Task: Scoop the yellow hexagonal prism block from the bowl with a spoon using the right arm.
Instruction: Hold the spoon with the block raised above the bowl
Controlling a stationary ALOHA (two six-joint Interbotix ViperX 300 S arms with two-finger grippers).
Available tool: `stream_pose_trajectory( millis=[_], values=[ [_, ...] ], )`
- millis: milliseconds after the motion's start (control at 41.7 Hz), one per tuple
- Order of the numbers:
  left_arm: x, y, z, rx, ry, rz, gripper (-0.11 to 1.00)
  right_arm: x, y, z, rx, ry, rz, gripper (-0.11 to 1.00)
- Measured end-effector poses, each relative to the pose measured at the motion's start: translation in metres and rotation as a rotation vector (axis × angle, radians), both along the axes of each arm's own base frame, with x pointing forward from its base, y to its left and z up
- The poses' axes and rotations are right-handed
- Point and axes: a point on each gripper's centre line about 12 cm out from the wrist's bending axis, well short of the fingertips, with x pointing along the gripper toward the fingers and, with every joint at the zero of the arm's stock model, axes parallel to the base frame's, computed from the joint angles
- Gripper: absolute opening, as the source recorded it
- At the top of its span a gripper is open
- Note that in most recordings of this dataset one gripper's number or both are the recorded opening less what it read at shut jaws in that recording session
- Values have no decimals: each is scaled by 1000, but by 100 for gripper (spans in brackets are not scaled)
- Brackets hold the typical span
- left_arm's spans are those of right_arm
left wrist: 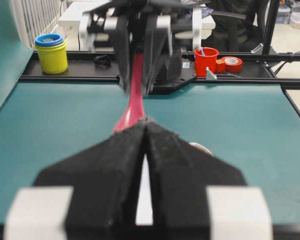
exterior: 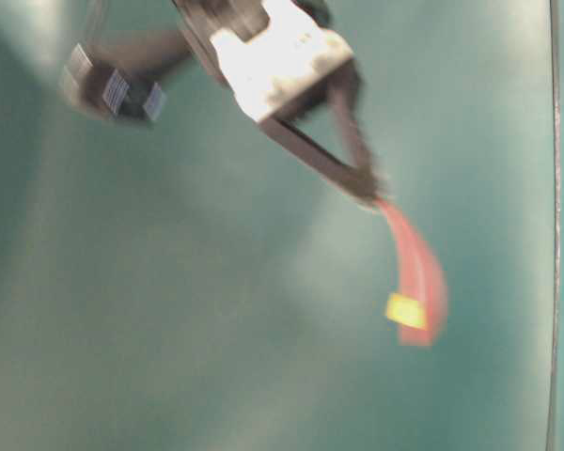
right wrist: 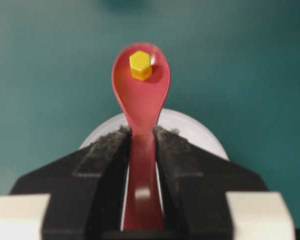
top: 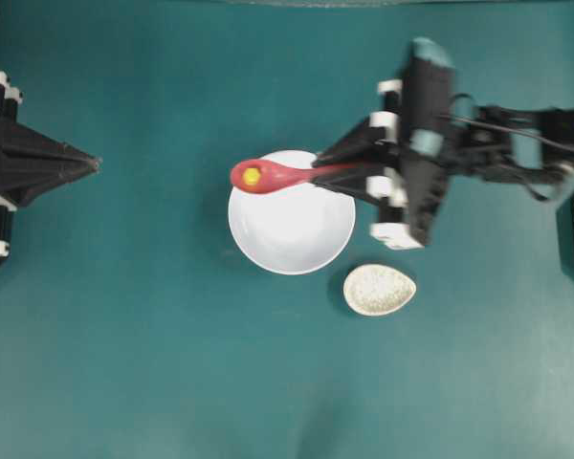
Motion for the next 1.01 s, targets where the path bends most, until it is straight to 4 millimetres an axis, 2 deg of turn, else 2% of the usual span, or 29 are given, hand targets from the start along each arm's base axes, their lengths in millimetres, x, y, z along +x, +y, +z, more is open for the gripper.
stream_pose_trajectory(
  millis=[120, 240, 1007],
  values=[
    [0, 0, 0, 0, -2, 0, 1, -20, -1, 11, -7, -67, -10, 23],
    [0, 0, 0, -3, 0, -2, 1, -29, 0, 16, -7, -85, -9, 23],
    [0, 0, 0, -3, 0, 0, 1, -32, 1, 12, -3, -54, -6, 23]
  ],
)
